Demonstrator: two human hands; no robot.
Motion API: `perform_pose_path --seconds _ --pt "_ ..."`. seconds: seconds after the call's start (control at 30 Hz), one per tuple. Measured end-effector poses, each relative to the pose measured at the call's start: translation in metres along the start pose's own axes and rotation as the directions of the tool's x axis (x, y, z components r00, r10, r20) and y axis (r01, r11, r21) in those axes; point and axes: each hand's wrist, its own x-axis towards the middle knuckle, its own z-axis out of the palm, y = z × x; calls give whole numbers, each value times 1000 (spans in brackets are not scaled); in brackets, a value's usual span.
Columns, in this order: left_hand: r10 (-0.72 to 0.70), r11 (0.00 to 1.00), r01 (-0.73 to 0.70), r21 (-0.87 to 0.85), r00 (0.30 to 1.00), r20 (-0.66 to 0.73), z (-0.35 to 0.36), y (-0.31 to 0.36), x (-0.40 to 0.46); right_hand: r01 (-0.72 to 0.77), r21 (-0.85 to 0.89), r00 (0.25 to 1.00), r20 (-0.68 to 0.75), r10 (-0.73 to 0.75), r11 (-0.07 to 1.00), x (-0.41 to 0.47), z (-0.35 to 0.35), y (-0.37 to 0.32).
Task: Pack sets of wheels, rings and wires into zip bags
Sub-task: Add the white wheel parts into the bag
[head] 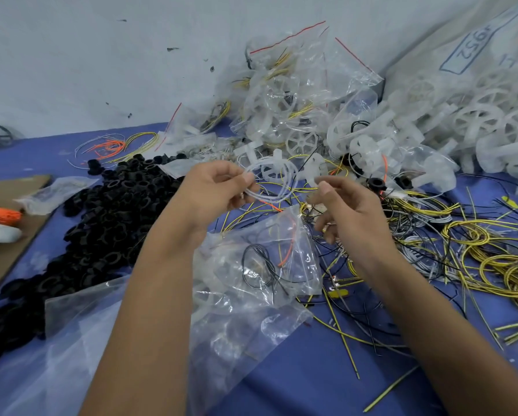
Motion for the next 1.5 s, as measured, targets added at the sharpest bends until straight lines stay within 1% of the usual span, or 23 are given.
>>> perform_pose_path --seconds 0.1,0.27,0.3,0.33,0.37,0.43,0.47,0.5,0.57,0.63,0.7,0.77,0.83,0.9,0.93,0.97,1.03,1.1,1.13,1.23,1.37,1.43,1.5 --pt "0 998 5 -55 997 84 24 4 0 -27 172 999 43 20 985 0 4 -5" --pt "-5 997 14 -82 993 116 56 1 -1 93 245 988 -142 -59 965 1 -4 -8" --pt "0 999 6 -49 994 111 59 0 -1 104 241 981 -183 -61 965 2 -6 -8" --pt "26 998 -32 47 994 107 60 -1 0 114 230 971 -234 -59 966 4 -8 -7" --pt "77 972 -100 212 990 117 60 -2 1 123 215 955 -291 -56 969 5 -10 -6" --pt "139 812 -234 534 967 212 57 -2 0 129 203 916 -399 -38 971 9 -15 -2" --pt "134 725 -281 629 953 271 56 -1 -1 122 210 899 -437 -19 970 11 -18 -1" --pt "123 673 -313 670 941 317 53 1 -2 113 221 887 -462 2 969 13 -21 0" --pt "135 647 -346 680 929 344 47 4 -4 87 217 880 -474 27 972 16 -27 1" --pt "170 670 -337 661 937 305 37 5 -3 41 153 924 -383 21 987 17 -29 2" --pt "206 698 -318 641 947 246 27 8 -1 -23 79 990 -136 34 997 13 -24 1" --pt "232 719 -318 619 948 218 21 10 -1 -74 40 984 167 67 996 7 -15 0" --pt "239 748 -336 572 941 240 20 13 -3 -23 -116 949 309 58 993 1 -6 4" --pt "240 790 -367 491 922 302 23 15 -6 131 -377 954 300 -13 917 -2 2 9" --pt "241 805 -378 456 912 332 24 16 -7 176 -430 957 286 -51 886 -4 6 12" --pt "242 815 -386 433 905 351 26 17 -8 183 -406 960 268 -74 895 -5 9 13" --pt "257 827 -399 396 895 363 29 19 -8 153 -245 961 261 -87 958 -8 13 11" --pt "283 831 -417 368 887 366 33 19 -7 123 -87 945 314 -90 989 -11 17 8" --pt "293 831 -424 360 884 365 35 20 -7 136 -58 929 355 -107 989 -12 18 7" --pt "311 853 -419 310 887 341 36 19 -7 242 -124 856 494 -151 962 -14 15 4" --pt "318 872 -408 271 892 321 33 18 -7 392 -271 761 632 -144 879 -16 18 4" --pt "247 879 -359 315 906 345 32 15 -8 374 -288 723 686 -82 882 -18 22 5" --pt "117 843 -265 467 939 322 31 7 -5 370 -296 724 685 -74 880 -20 23 5"
